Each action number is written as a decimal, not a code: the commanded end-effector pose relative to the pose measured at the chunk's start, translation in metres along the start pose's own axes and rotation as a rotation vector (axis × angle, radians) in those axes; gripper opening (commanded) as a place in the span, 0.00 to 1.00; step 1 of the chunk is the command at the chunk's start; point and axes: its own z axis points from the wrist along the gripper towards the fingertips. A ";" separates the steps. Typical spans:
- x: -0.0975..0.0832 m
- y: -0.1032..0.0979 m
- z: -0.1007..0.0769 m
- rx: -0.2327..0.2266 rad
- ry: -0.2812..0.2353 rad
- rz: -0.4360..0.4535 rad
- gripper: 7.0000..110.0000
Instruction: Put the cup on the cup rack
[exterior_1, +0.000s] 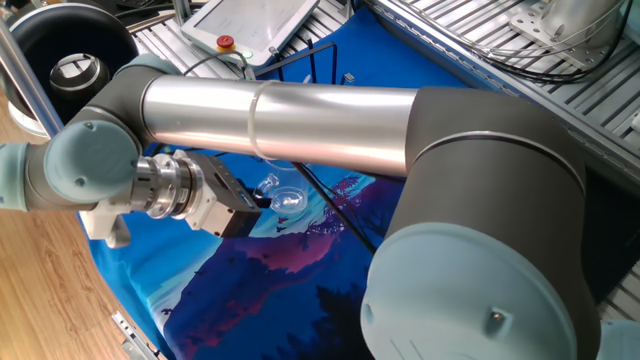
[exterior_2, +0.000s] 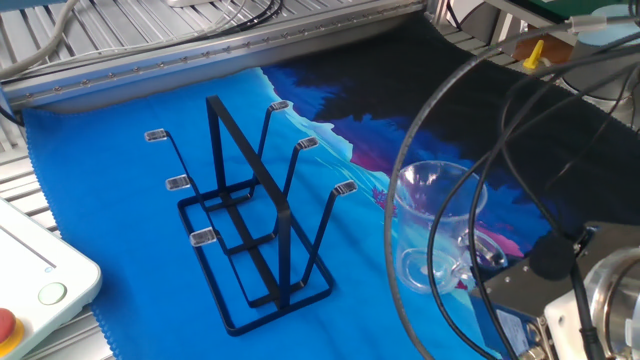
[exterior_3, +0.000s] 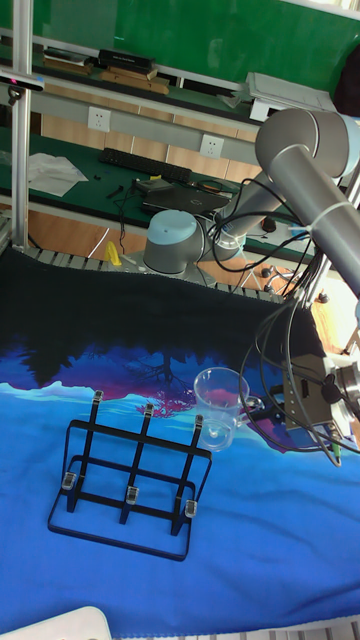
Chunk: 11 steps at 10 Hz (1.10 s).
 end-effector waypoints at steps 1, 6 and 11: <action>0.008 -0.003 0.000 -0.001 -0.005 -0.014 0.00; 0.015 -0.006 -0.001 0.001 -0.009 -0.027 0.00; 0.022 -0.009 0.000 0.003 -0.027 -0.038 0.00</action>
